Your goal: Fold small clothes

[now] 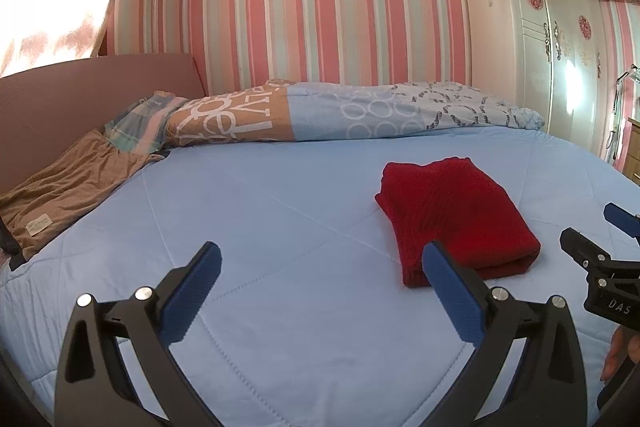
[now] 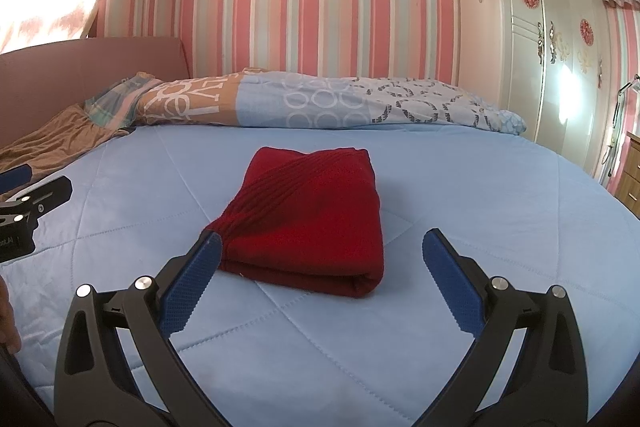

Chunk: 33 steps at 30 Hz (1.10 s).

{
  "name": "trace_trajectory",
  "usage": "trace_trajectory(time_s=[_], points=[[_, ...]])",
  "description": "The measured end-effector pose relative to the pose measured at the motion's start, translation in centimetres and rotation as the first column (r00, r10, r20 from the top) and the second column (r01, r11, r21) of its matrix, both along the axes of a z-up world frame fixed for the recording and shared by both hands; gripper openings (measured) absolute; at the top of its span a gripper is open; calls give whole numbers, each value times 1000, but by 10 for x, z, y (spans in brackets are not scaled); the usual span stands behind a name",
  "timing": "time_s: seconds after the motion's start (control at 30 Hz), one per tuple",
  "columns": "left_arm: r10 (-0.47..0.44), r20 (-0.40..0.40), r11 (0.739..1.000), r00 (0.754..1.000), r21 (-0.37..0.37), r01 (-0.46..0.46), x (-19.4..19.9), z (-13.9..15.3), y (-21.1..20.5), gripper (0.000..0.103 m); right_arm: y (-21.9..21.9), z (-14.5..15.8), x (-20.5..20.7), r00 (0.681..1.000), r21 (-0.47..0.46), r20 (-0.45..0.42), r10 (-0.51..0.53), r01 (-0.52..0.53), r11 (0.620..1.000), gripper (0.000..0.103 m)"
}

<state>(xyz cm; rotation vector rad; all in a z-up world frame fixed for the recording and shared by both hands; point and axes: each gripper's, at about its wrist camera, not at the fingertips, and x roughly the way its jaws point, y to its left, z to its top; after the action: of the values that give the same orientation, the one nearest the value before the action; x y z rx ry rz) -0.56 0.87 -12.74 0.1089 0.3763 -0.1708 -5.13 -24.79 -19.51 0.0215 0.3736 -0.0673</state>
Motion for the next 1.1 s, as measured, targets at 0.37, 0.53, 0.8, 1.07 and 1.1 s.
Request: trace_trajectory(time_s=[0.37, 0.53, 0.8, 1.07, 1.1], points=[[12, -11, 1000, 1000, -1, -12, 4, -3, 0, 101, -1, 1, 0, 1000, -1, -1, 0, 0, 1000, 100], [13, -12, 1000, 1000, -3, -13, 4, -3, 0, 101, -1, 1, 0, 1000, -1, 0, 1, -1, 1000, 100], [16, -12, 1000, 1000, -4, -16, 4, -3, 0, 101, 0, 0, 0, 1000, -3, 0, -1, 1, 1000, 100], [23, -3, 1000, 1000, 7, -23, 4, -3, -2, 101, -2, -1, 1, 1000, -6, 1, 0, 0, 1000, 100], [26, 2, 1000, 1000, 11, -26, 3, -3, -3, 101, -3, -1, 0, 1000, -6, 0, 0, 0, 1000, 100]])
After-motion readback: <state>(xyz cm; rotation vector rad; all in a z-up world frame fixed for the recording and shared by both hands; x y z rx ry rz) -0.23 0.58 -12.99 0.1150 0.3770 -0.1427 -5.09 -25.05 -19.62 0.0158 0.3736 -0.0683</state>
